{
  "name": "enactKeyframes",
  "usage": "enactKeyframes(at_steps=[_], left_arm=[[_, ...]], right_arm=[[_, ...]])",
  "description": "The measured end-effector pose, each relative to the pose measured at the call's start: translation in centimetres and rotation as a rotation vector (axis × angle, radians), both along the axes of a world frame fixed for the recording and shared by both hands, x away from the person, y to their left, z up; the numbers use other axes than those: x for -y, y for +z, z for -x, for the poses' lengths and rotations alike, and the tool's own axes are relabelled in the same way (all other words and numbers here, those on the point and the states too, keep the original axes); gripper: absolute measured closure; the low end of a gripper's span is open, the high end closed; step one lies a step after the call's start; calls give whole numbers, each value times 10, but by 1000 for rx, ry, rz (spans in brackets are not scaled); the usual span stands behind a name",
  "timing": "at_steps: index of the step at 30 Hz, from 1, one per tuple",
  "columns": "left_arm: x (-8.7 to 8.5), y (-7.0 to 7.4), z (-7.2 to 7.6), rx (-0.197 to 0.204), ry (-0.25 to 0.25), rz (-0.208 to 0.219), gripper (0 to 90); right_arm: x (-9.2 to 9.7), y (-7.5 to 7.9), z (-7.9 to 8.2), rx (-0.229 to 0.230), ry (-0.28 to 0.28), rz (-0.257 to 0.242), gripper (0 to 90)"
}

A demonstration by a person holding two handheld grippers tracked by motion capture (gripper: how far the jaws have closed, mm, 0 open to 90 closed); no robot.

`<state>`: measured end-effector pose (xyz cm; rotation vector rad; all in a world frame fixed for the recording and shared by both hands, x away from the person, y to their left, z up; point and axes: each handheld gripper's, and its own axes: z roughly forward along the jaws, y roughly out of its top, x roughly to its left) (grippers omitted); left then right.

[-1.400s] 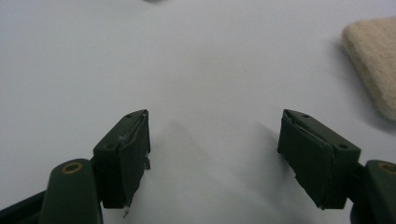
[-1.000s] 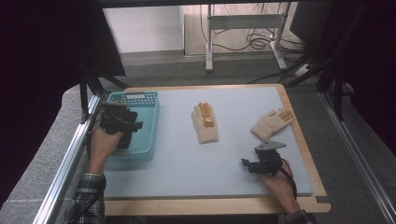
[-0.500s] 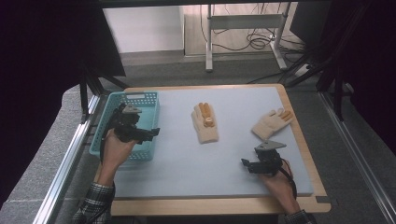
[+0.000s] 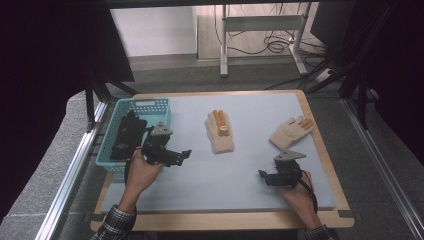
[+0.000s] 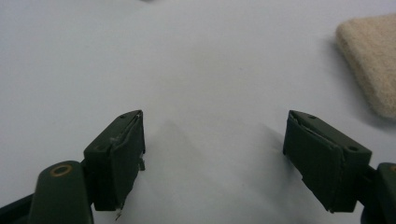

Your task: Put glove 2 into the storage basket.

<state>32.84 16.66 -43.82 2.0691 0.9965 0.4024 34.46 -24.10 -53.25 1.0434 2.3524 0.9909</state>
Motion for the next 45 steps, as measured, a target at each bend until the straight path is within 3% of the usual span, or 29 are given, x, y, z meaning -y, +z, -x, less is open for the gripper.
enactKeyframes(at_steps=[9,13,15,21,32,37,45], left_arm=[[26,-20,20,18,-59,-25,25],[34,-33,29,14,-84,-3,25],[36,-42,33,13,-81,10,25],[36,-70,39,-10,-59,-6,25],[34,-108,43,-39,4,-97,25],[31,-111,40,-76,22,-69,23],[31,-112,40,-68,28,-65,27]], right_arm=[[0,0,0,-4,0,-2,200],[0,0,0,-4,0,-2,200],[0,0,0,-5,0,-2,200],[0,0,0,-5,0,-4,200],[0,0,0,-5,0,-3,200],[0,0,0,-4,-3,-3,199],[0,0,-1,-5,-2,-5,200]])
